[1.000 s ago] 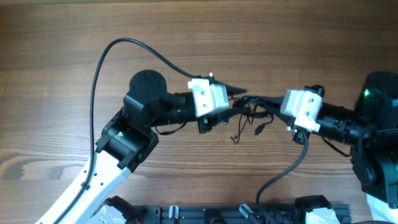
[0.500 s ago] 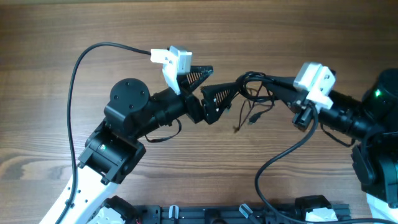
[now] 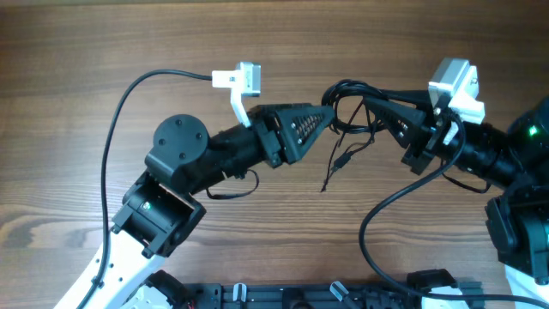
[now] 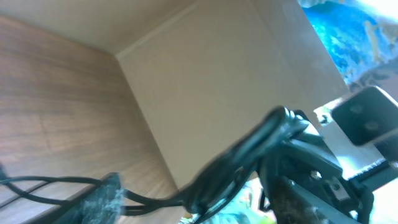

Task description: Untangle cables

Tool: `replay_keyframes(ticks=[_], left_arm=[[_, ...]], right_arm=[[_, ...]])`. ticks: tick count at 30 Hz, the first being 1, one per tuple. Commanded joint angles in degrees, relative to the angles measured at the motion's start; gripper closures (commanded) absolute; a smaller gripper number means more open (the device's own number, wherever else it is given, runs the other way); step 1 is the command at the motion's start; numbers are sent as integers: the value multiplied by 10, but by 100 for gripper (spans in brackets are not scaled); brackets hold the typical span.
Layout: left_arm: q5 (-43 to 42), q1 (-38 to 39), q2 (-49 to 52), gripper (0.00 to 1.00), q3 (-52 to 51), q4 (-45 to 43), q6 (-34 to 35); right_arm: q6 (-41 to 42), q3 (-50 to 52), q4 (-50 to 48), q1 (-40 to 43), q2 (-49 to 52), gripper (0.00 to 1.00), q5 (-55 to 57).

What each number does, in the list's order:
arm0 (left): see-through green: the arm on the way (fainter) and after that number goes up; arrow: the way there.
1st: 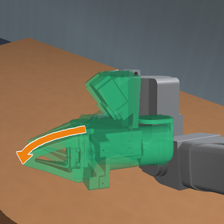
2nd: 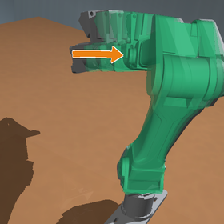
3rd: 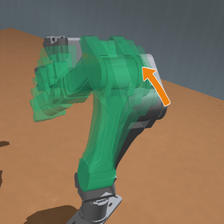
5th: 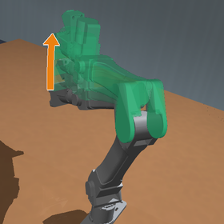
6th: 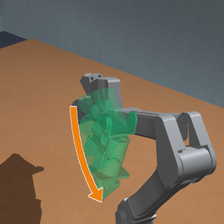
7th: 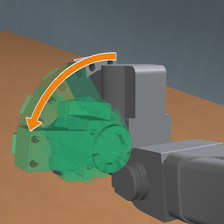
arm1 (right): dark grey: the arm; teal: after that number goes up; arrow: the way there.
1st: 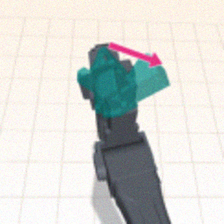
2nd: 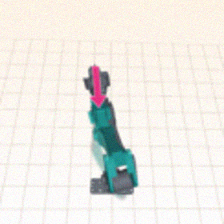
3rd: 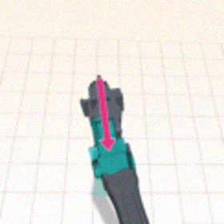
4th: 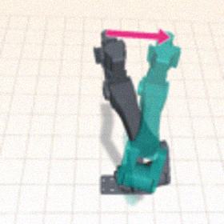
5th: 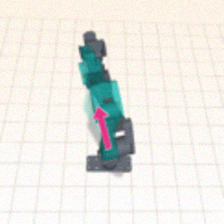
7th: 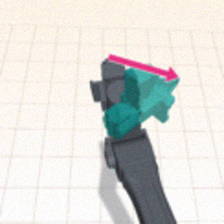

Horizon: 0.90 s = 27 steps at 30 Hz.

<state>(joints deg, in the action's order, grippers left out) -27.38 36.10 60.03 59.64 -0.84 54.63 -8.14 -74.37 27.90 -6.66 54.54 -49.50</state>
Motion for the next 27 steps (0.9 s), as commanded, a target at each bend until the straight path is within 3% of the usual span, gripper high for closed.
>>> replay_keyframes(ticks=[1, 2, 7, 13, 16, 20, 27], left_arm=[[-7, 10, 5, 51, 4, -15, 3], [-6, 16, 10, 59, 4, -26, 3], [-6, 31, 31, 65, 4, -48, 3], [-6, 31, 31, 96, 4, -52, 2], [5, 30, 31, 96, 4, -57, -7], [24, 14, 31, 96, 4, -51, -94], [24, -56, 28, 96, 4, -48, -78]], right_arm=[[23, -3, -6, 0, 3, 96, -13], [23, -3, -6, 0, 4, 96, -16], [23, -3, -6, 0, 5, 96, -21], [23, -3, -3, 0, 7, 96, -20], [21, -3, 1, 0, 6, 96, 2], [16, -3, 13, 0, 6, 96, 52], [-43, -3, 91, 0, 5, 96, 90]])
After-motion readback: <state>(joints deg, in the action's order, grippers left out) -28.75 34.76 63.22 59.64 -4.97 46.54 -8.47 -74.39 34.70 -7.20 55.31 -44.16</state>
